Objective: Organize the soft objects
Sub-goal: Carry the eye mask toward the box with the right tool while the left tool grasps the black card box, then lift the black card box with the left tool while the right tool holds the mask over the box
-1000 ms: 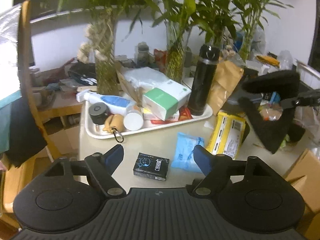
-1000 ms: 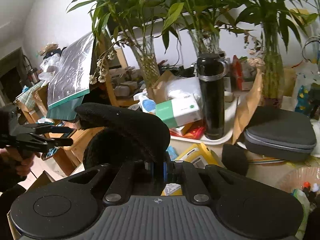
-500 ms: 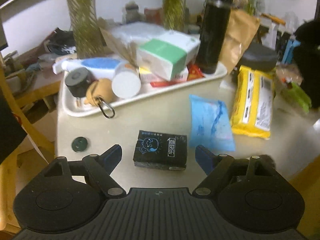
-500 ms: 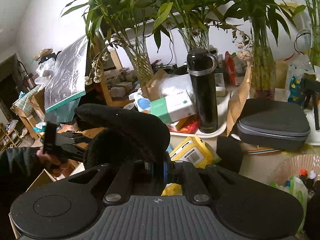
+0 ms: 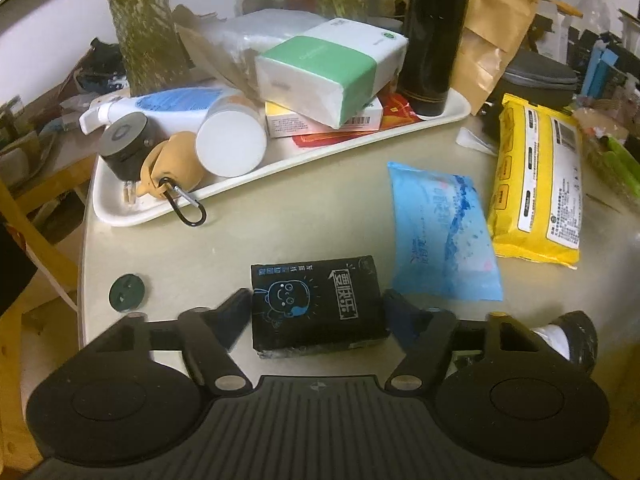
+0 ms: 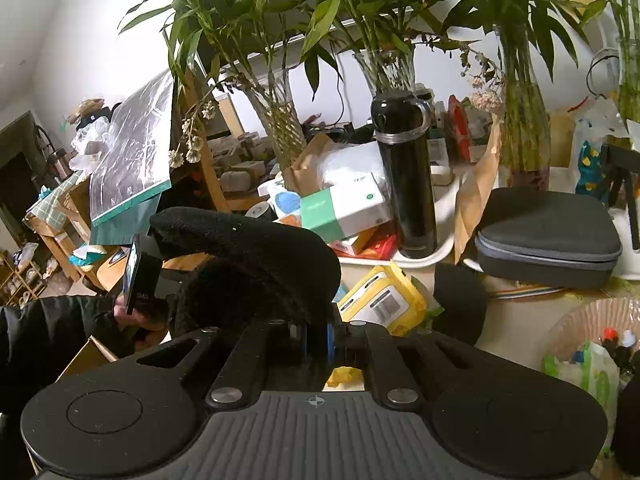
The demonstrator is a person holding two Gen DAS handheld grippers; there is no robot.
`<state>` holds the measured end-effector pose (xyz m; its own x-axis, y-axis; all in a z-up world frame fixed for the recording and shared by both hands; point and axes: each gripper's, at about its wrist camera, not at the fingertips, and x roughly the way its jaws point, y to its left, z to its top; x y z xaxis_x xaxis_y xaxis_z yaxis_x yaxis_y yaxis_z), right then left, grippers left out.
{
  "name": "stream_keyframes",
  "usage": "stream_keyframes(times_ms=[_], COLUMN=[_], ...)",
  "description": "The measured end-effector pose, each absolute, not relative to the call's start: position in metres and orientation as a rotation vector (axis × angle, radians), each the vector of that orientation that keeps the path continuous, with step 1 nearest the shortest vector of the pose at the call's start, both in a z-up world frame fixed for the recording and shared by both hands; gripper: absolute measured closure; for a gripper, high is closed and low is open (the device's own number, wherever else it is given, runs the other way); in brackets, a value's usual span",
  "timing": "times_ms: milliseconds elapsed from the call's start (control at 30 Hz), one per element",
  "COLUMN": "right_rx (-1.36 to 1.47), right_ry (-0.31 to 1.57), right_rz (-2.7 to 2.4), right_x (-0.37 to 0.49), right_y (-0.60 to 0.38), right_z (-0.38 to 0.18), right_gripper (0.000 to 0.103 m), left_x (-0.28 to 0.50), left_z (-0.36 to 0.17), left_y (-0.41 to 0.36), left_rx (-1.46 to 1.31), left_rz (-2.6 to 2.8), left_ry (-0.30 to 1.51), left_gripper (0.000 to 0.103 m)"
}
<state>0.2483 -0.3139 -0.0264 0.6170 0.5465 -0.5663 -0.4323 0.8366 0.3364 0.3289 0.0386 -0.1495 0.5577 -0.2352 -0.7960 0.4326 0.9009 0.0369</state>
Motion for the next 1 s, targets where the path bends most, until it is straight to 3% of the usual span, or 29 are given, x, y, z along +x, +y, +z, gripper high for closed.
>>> stream_keyframes(times_ms=[400,1000], right_rx=[0.178,0.173], right_ry=[0.693,0.658], right_rz=[0.575,0.6], right_x=[0.239,0.189], right_y=[-0.312,-0.307], right_z=[-0.019,0.018], right_gripper=[0.092,0.092], left_x=[0.312,0.221], left_z=[-0.127,-0.019], left_y=[0.051,0.057], left_rx=[0.203,0.18], left_rz=[-0.371,-0.357], left_ry=[0.877,0.678], left_gripper=[0.041,0.041])
